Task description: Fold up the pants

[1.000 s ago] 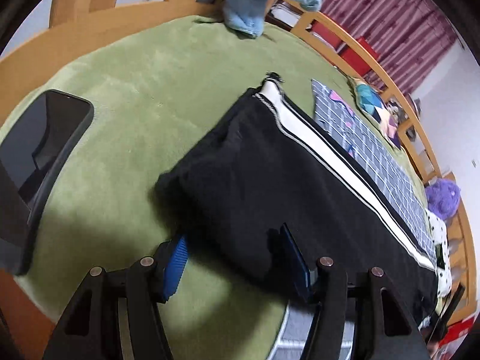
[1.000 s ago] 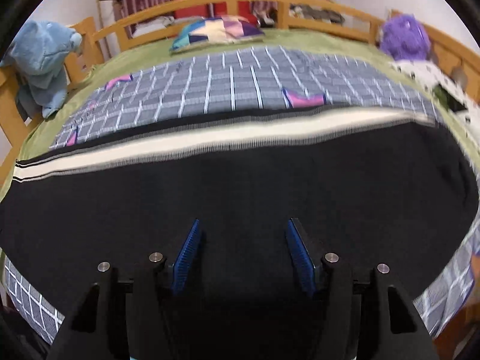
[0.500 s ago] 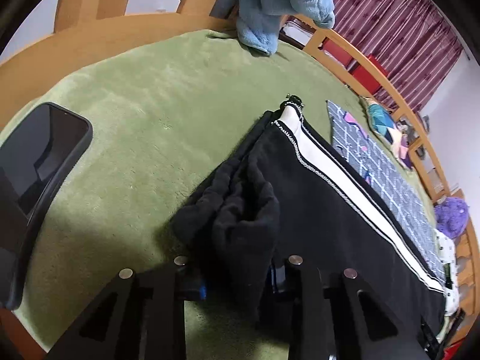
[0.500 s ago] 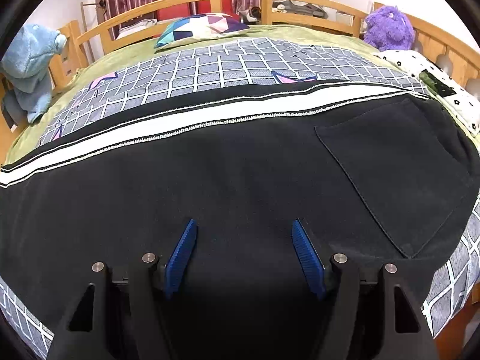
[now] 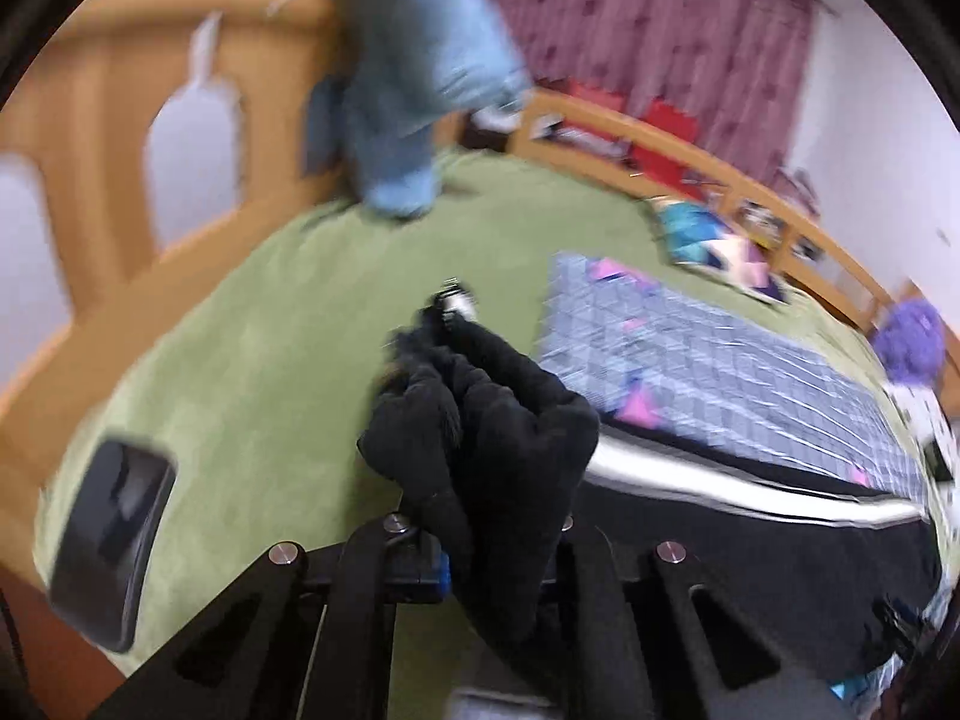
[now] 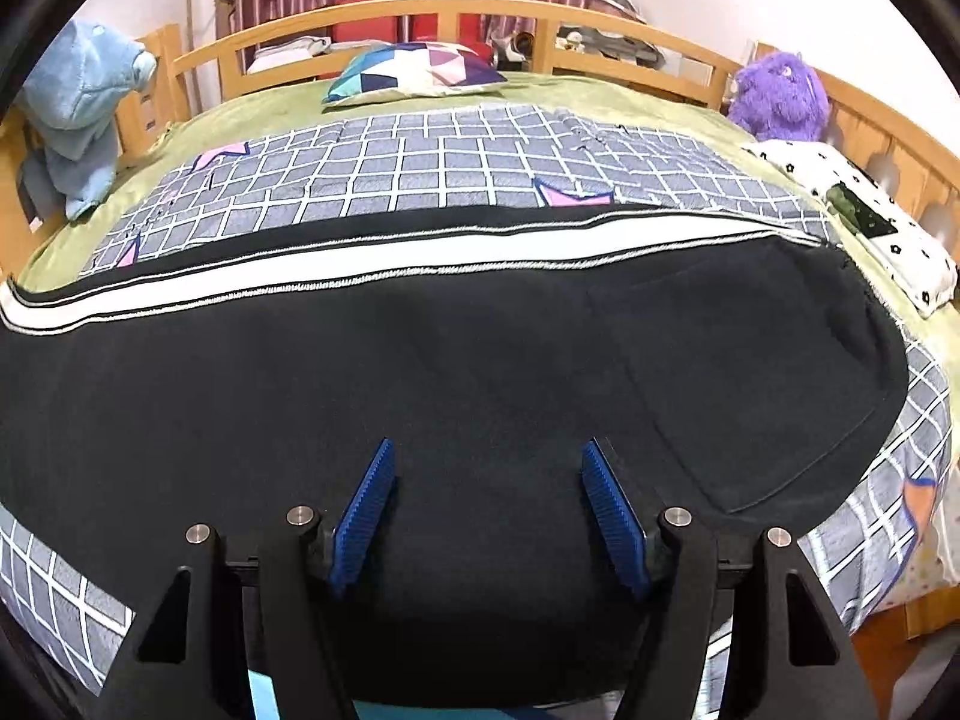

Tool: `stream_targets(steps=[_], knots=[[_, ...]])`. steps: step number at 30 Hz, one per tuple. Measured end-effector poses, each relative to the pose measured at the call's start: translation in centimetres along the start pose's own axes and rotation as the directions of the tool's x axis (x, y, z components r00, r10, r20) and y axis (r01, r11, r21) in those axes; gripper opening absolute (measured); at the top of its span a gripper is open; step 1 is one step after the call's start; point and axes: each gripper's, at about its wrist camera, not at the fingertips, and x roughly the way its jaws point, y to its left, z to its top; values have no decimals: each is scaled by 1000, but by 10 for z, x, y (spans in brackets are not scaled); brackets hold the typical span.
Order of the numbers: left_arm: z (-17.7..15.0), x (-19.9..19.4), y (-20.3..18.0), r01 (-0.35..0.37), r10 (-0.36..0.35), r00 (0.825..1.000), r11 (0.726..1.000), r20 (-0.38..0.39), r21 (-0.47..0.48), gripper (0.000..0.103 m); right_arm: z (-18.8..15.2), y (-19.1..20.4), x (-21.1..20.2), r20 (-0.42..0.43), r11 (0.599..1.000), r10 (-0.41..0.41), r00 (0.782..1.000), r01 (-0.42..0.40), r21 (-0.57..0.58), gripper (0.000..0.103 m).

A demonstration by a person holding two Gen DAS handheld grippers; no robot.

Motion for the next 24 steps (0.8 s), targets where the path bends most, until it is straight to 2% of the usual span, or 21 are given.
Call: stream_targets(steps=[3, 6, 9, 11, 14, 15, 18, 19, 21, 22, 24], knots=[[10, -22, -56, 95, -98, 995, 990, 32, 102, 11, 3, -13, -6, 16, 1000, 15, 1000, -15, 24, 65], [5, -36, -126, 167, -177, 984, 963, 26, 212, 11, 5, -30, -11, 33, 999, 15, 999, -17, 49, 65], [-15, -35, -191, 254, -254, 967, 928, -34, 274, 11, 7, -51, -16, 50, 996, -26, 998, 22, 82, 65], [-37, -29, -234, 297, -287, 955, 907, -77, 298, 11, 6, -70, -18, 54, 994, -18, 998, 12, 110, 65], [-74, -10, -284, 367, -332, 929, 879, -163, 304, 11, 1, -94, -19, 42, 992, -20, 999, 14, 129, 65], [-88, 0, -299, 395, -346, 915, 873, -207, 286, 11, -1, -99, -19, 40, 991, -20, 999, 15, 132, 65], [-125, 26, -330, 442, -353, 875, 862, -332, 249, 11, -8, -116, -17, 13, 988, 1, 1000, -3, 152, 65], [-135, 31, -335, 438, -332, 869, 861, -368, 258, 12, -11, -120, -15, 6, 987, 15, 1000, -16, 158, 65], [-151, 32, -345, 398, -254, 874, 862, -413, 313, 15, -13, -124, -14, -5, 987, 34, 999, -33, 157, 65], [-154, 30, -346, 392, -235, 875, 857, -423, 335, 22, -14, -124, -13, -5, 987, 41, 999, -40, 153, 65], [-151, 17, -338, 433, -271, 857, 839, -438, 330, 34, -14, -124, -13, 4, 986, 63, 998, -63, 153, 65]])
